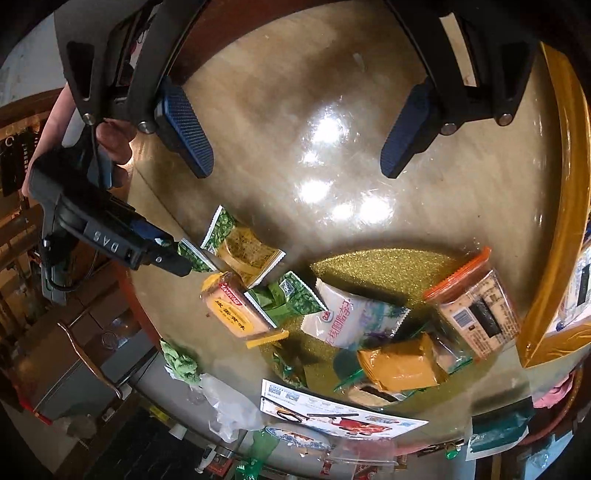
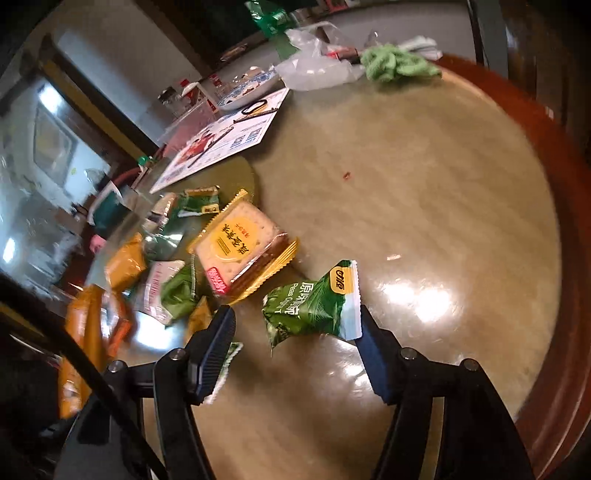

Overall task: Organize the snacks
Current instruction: 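Move the right tool to the green pea snack bag and grasp it, then grasp the yellow-green pea bag with left tool while right holds green bag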

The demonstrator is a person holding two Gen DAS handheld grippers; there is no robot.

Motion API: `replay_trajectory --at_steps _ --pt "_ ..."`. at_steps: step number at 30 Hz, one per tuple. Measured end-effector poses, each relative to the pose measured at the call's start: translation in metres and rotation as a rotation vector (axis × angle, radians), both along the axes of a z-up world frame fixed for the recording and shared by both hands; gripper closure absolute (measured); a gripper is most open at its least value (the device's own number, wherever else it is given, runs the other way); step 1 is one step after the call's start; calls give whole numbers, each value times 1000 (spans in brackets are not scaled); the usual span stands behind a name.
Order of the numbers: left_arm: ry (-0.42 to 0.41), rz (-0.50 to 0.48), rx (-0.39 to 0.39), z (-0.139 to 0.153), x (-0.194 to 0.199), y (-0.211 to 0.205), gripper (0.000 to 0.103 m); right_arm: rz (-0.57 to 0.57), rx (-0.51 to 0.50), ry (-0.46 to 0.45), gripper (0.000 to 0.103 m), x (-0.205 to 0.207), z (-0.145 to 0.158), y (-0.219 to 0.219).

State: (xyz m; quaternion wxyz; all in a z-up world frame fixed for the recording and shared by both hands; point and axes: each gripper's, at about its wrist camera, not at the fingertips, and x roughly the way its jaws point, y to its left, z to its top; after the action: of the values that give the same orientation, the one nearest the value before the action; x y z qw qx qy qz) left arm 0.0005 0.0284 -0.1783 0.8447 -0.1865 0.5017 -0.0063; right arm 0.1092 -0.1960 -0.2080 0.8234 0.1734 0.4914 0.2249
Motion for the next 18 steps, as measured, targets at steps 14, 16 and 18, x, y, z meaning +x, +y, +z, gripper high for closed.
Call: replay_trajectory --at_steps 14,16,18 --pt "15 4 -49 -14 35 -27 11 -26 -121 -83 61 -35 0 -9" --pt "-5 21 -79 -15 44 -31 11 -43 -95 -102 61 -51 -3 -20" --pt "4 64 -117 -20 59 -31 12 -63 -63 -128 61 -70 -5 -27"
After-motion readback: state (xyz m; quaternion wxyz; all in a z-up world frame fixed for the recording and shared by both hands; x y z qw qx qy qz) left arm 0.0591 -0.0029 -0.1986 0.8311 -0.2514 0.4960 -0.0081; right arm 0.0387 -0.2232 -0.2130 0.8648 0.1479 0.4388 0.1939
